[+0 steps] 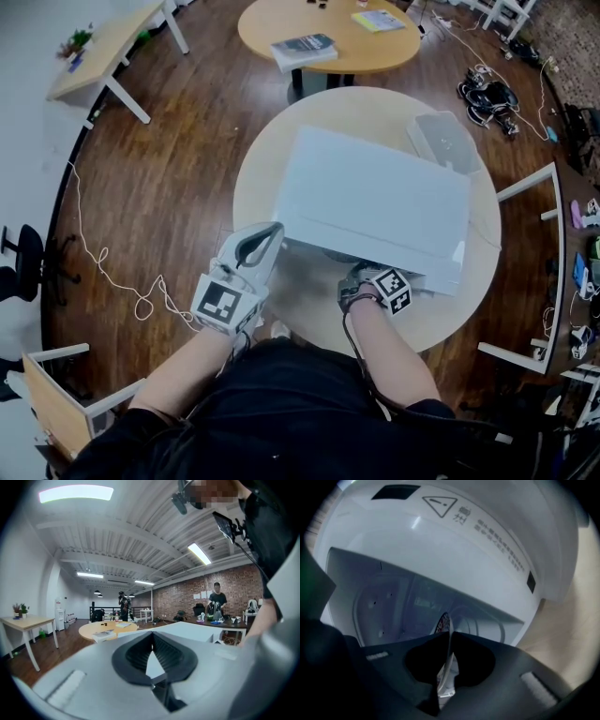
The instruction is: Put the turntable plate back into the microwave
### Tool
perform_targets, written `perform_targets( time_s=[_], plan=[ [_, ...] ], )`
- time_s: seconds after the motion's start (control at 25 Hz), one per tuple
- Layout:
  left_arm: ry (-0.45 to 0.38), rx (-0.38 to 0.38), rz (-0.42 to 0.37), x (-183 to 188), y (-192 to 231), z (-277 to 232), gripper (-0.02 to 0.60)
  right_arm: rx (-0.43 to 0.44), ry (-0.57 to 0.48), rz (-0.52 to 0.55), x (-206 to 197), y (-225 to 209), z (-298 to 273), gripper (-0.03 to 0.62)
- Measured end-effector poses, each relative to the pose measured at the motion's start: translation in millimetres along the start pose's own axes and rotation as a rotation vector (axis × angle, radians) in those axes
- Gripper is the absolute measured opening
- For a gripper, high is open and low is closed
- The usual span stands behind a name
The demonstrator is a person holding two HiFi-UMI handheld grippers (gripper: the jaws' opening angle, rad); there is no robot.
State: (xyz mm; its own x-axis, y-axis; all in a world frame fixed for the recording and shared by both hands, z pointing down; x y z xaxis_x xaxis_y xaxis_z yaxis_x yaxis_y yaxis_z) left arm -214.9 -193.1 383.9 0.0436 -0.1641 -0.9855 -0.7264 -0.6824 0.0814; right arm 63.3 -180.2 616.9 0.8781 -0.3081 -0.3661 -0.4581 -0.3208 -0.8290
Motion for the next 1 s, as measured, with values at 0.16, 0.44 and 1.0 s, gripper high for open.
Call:
perform_targets(
  time_s=[0.16, 0.44, 1.0],
  plan=[
    [-0.007, -0.009, 0.007, -3.3, 4.5, 1.3, 0.005, -0.007, -0.017, -0.007, 1.3, -2.0, -0.2, 0.018],
    [-0.017, 0.016, 0.014, 0.8, 24.4, 9.1, 0.005, 0.013, 0.000, 0.002, -9.4, 17.4, -13.3, 0.018],
    [-0.008, 0.019, 0.030, -2.8, 14.2, -2.6, 0.005, -0.029, -0.007, -0.026, -3.4, 1.3, -12.3, 0.018]
  ],
)
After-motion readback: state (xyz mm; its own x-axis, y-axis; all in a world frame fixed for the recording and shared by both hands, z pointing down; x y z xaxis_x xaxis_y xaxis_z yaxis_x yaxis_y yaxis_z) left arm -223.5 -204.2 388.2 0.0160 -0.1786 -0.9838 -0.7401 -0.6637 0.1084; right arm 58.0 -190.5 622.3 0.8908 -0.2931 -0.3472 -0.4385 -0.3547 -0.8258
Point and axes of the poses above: the fingertips, and each gripper's own axes: z backward along the fingers, y to its left, x out of its top, the point moved 7 cm from there along z, backward along the fingers, and after that the axes turned 7 degrees about z, right-handed, at the moved point
